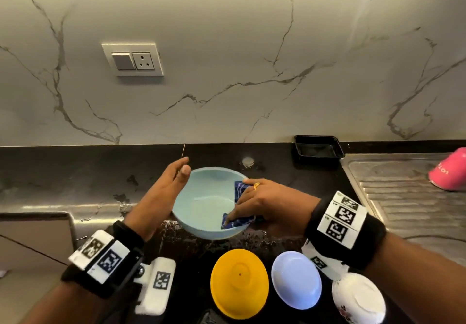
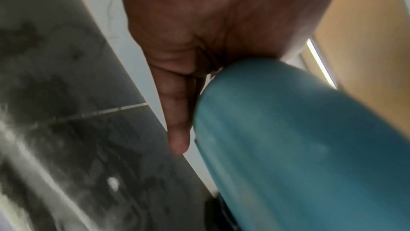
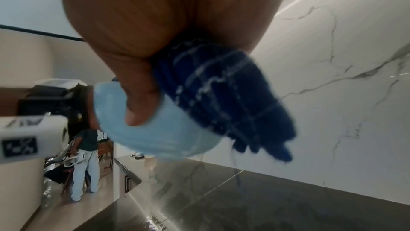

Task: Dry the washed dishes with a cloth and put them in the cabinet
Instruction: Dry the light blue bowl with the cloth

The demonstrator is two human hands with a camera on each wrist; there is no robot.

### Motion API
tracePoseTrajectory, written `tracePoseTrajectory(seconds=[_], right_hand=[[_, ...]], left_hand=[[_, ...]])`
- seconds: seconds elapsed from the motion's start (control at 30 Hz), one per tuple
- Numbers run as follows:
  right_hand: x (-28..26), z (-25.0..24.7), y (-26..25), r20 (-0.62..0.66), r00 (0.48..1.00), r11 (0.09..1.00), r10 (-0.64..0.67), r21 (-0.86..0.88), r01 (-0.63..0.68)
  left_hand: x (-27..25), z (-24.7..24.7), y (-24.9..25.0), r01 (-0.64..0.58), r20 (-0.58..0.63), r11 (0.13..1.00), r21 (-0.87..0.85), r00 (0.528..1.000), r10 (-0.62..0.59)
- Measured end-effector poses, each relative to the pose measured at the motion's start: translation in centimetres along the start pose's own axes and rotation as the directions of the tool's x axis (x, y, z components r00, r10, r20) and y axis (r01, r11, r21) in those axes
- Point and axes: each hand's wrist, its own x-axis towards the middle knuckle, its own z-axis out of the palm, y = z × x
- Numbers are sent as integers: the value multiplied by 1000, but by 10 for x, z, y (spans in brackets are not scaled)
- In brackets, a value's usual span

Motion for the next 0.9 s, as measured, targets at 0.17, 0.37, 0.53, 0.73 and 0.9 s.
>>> tracePoseTrajectory(seconds=[0.17, 0.37, 0.53, 0.73, 0.9], right_hand=[[-17, -23, 6, -10, 991, 944, 137, 304, -127], [-21, -37, 15, -22, 985, 897, 170, 417, -146], [-25, -24, 28, -360, 818, 617, 449, 787, 7], [-8, 10, 23, -401, 539, 400, 741, 908, 126], [10, 12, 4, -535, 600, 576, 594, 804, 147]], left_hand=[[-18, -16, -1, -443, 332, 862, 247, 874, 354], [-29, -21, 18, -586, 546, 761, 278, 748, 377], [-37, -15, 28, -528, 432, 843, 102, 787, 441], [-38, 4, 15, -349, 29, 934, -74, 936, 352], [-38, 27, 17, -347, -86, 922, -174, 938, 337]])
